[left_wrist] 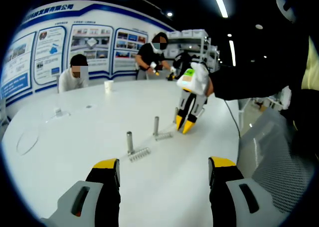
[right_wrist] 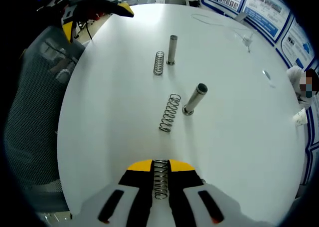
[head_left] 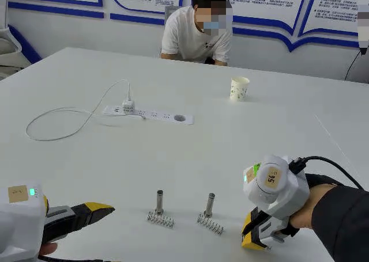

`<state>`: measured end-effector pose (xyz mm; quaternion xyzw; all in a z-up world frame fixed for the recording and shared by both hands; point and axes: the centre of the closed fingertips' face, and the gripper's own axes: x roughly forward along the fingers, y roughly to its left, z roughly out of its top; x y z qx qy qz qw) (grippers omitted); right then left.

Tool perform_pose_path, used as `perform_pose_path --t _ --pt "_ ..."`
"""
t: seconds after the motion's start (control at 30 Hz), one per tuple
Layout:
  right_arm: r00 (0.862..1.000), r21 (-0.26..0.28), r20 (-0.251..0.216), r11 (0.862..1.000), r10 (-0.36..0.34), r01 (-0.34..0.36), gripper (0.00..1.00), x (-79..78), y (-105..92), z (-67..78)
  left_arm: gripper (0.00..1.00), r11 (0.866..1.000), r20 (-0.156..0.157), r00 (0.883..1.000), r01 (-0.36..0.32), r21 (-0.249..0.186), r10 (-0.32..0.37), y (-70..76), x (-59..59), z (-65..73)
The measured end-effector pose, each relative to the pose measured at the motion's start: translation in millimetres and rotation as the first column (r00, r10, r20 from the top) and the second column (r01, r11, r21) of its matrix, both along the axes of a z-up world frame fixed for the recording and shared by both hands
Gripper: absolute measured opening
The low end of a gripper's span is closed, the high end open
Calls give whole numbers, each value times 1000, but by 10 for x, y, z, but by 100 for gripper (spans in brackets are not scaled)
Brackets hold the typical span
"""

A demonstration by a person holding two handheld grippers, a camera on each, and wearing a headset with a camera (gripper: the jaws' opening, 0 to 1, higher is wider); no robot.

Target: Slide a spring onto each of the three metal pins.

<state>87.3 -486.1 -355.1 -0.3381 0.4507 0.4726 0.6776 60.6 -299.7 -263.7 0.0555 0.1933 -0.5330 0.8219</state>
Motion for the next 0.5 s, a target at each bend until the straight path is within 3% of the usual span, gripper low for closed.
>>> perform_pose_path --t 0.5 --pt "995 71 55 994 -86 82 12 51 -58 214 74 1000 3 1000 15 0 -15 -31 -9 -2"
